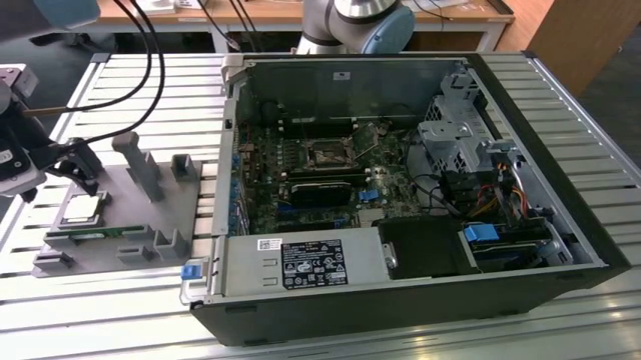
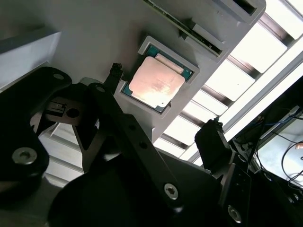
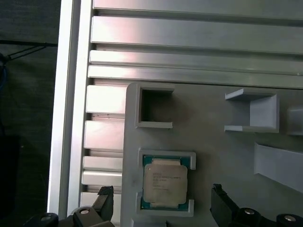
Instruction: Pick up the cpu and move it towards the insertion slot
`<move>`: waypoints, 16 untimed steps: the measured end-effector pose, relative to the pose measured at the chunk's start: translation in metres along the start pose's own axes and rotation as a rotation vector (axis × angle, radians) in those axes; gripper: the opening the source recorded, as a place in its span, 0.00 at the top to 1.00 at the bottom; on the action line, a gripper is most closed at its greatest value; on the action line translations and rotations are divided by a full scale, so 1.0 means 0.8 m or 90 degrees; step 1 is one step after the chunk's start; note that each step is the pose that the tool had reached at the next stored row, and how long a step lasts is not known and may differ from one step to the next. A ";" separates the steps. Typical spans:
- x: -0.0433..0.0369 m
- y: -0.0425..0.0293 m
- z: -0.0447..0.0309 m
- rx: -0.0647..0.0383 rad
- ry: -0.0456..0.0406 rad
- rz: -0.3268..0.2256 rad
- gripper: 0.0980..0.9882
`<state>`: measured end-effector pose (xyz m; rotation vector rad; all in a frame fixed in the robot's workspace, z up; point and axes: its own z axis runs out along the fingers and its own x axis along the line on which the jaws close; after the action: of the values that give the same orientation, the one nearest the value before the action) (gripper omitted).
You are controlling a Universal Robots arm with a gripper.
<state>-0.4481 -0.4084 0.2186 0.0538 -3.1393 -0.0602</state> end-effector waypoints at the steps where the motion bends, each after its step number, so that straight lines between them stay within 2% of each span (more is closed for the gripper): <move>1: 0.000 -0.0001 0.0018 0.000 0.0000 0.000 0.11; 16: 0.000 -0.0009 0.0248 0.000 0.0000 0.000 0.11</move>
<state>-0.4481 -0.4084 0.1988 0.0539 -3.1393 -0.0602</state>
